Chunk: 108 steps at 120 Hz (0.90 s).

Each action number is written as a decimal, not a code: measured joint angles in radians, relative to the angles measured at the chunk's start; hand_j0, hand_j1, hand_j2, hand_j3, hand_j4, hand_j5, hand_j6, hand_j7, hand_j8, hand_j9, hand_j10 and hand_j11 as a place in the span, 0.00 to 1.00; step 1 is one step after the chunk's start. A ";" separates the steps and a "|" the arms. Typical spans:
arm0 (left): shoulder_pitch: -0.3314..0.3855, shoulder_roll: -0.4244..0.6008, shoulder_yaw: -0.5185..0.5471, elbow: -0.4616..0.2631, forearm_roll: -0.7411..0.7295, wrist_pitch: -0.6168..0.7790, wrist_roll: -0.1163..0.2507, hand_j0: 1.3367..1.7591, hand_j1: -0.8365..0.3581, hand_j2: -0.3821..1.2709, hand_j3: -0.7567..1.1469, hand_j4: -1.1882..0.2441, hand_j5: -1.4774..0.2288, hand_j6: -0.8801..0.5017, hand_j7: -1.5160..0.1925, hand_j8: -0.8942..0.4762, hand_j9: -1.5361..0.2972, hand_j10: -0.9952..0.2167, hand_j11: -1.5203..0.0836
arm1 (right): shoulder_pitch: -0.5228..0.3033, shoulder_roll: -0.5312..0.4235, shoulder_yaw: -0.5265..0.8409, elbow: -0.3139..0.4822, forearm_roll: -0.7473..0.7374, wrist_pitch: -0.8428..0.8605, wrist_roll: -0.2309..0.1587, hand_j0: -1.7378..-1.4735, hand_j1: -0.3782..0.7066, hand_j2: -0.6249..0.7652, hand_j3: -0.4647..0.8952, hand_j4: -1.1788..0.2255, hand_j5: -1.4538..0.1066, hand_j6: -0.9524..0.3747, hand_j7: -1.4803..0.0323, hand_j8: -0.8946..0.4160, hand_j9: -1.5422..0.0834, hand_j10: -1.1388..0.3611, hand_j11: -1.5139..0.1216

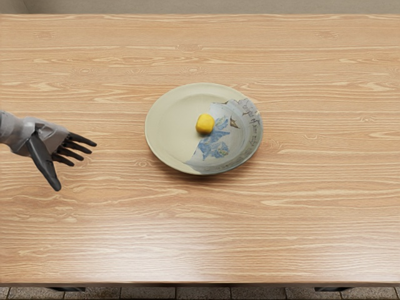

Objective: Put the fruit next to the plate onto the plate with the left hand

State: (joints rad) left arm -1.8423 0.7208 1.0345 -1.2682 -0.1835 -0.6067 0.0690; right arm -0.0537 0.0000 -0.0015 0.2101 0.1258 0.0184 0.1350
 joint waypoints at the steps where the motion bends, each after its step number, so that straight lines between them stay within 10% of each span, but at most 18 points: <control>1: 0.000 0.000 0.000 0.000 0.000 0.000 0.000 0.76 0.98 0.23 0.40 0.82 0.86 0.63 0.88 0.64 0.83 0.81 0.94 | 0.000 0.000 0.000 0.000 0.000 0.000 0.000 0.30 0.04 0.45 0.34 0.83 0.92 0.71 0.97 0.68 0.94 0.75 0.92; 108: 0.000 0.000 0.001 0.000 0.001 -0.004 0.000 0.76 0.99 0.23 0.40 0.82 0.86 0.63 0.88 0.65 0.83 0.82 0.94 | 0.000 0.000 0.000 0.000 0.000 0.000 0.000 0.30 0.04 0.45 0.34 0.83 0.92 0.71 0.97 0.68 0.94 0.75 0.92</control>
State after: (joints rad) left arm -1.8423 0.7208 1.0355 -1.2686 -0.1825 -0.6109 0.0690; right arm -0.0537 0.0000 -0.0015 0.2101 0.1258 0.0184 0.1350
